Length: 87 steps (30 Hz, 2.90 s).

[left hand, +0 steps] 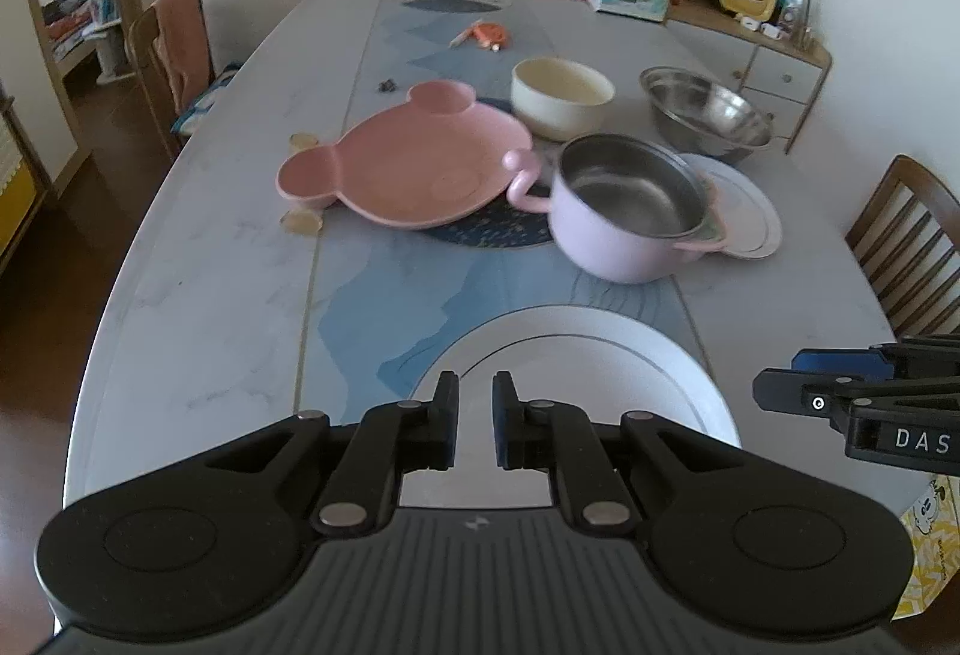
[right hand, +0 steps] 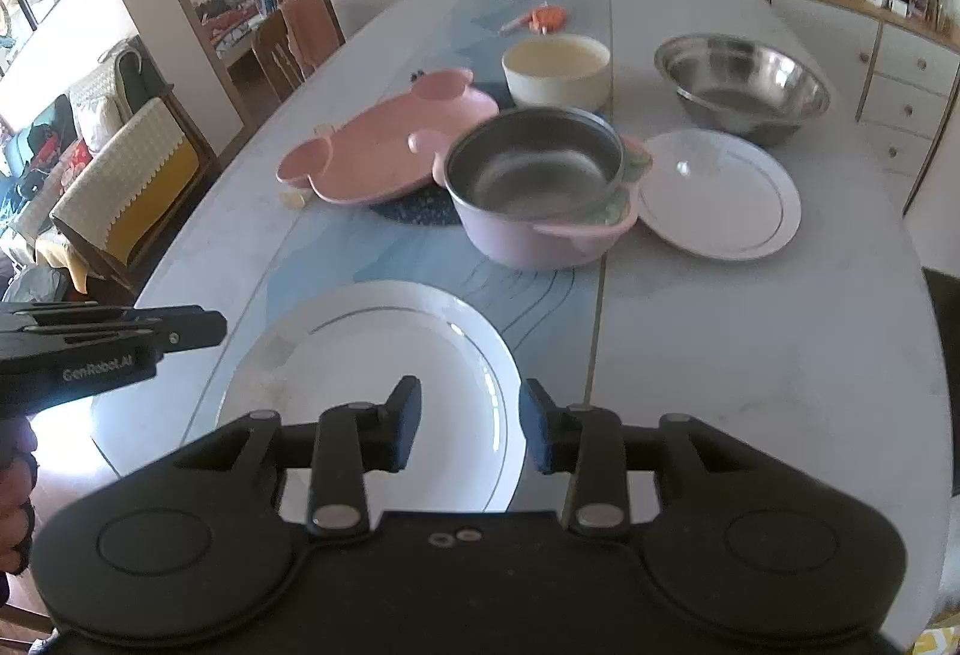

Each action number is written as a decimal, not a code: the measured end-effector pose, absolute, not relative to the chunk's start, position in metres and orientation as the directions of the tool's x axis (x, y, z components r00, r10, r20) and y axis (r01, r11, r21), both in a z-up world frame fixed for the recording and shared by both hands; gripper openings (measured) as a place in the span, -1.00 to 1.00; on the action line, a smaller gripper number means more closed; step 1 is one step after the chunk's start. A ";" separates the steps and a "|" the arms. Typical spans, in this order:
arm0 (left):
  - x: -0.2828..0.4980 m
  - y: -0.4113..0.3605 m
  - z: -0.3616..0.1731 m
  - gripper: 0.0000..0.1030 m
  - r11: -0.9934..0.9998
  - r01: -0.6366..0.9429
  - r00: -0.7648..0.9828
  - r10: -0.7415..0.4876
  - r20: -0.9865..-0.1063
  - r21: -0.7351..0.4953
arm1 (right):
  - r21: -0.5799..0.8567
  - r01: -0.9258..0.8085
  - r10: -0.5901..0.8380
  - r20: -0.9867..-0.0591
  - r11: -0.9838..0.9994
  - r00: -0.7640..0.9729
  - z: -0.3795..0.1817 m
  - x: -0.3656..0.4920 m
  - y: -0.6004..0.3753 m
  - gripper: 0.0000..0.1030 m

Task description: Organize plates and bowls

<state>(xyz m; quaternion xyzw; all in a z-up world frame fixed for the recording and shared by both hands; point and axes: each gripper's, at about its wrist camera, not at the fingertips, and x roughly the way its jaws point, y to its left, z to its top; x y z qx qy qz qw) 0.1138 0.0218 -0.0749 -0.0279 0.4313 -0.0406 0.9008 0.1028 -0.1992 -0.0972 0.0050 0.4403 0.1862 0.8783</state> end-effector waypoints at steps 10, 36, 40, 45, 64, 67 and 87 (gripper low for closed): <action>0.106 0.000 -0.049 0.29 0.994 0.079 0.688 -0.109 -0.718 -0.076 | 0.156 -0.360 0.354 -0.726 0.920 0.589 -0.070 0.096 -0.213 0.06; 0.195 -0.167 -0.088 0.54 0.986 -0.002 0.642 -0.126 -0.756 -0.166 | 0.105 -0.387 0.329 -0.748 0.916 0.576 -0.078 0.245 -0.365 0.90; 0.213 -0.180 -0.105 0.54 0.975 -0.081 0.613 -0.114 -0.782 -0.206 | 0.110 -0.396 0.328 -0.775 0.911 0.539 -0.095 0.280 -0.377 0.86; 0.237 -0.190 -0.125 0.54 0.945 -0.198 0.579 -0.101 -0.809 -0.260 | 0.113 -0.439 0.344 -0.799 0.891 0.493 -0.112 0.317 -0.380 0.78; 0.294 -0.204 -0.164 0.09 0.883 -0.352 0.513 -0.096 -0.853 -0.311 | 0.221 -0.505 0.425 -0.842 0.834 0.333 -0.158 0.398 -0.376 0.04; 0.297 -0.201 -0.167 -0.03 0.871 -0.373 0.510 -0.096 -0.855 -0.320 | 0.237 -0.511 0.440 -0.838 0.826 0.322 -0.160 0.402 -0.377 -0.06; 0.296 -0.188 -0.176 -0.70 0.829 -0.431 0.520 -0.094 -0.849 -0.356 | 0.283 -0.481 0.461 -0.833 0.830 0.305 -0.164 0.408 -0.393 -0.71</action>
